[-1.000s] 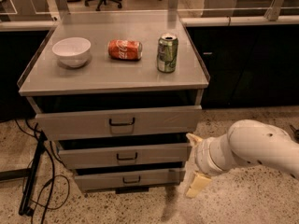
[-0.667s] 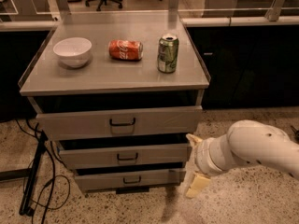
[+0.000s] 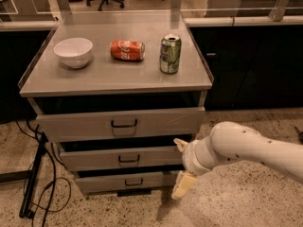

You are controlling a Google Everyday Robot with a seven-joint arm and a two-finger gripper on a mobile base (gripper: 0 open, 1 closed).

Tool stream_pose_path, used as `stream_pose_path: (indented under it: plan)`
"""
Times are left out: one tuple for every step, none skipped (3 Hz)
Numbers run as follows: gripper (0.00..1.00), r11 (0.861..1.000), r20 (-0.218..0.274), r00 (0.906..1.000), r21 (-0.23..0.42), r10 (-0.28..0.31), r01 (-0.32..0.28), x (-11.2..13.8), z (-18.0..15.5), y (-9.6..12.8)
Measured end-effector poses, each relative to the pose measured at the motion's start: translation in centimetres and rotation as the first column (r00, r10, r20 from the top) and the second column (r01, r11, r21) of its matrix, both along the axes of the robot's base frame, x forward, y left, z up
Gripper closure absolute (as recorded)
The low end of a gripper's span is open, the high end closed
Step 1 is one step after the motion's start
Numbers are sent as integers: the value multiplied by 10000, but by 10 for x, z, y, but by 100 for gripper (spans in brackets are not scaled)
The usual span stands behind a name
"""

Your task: Open middle drawer

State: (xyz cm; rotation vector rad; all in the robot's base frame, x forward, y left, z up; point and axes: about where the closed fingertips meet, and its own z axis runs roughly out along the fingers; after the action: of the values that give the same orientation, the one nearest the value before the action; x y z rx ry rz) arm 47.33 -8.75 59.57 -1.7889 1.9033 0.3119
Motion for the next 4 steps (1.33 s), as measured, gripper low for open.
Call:
stream_pose_path:
  plan:
    - [0, 9989, -277, 9995, 450, 138, -126, 14, -39, 16]
    - [0, 9962, -361, 9992, 859, 163, -132, 24, -71, 27]
    - [0, 9919, -268, 9996, 1269, 12, 22, 63, -125, 44]
    - [0, 9920, -262, 9997, 1266, 28, 5, 63, -126, 45]
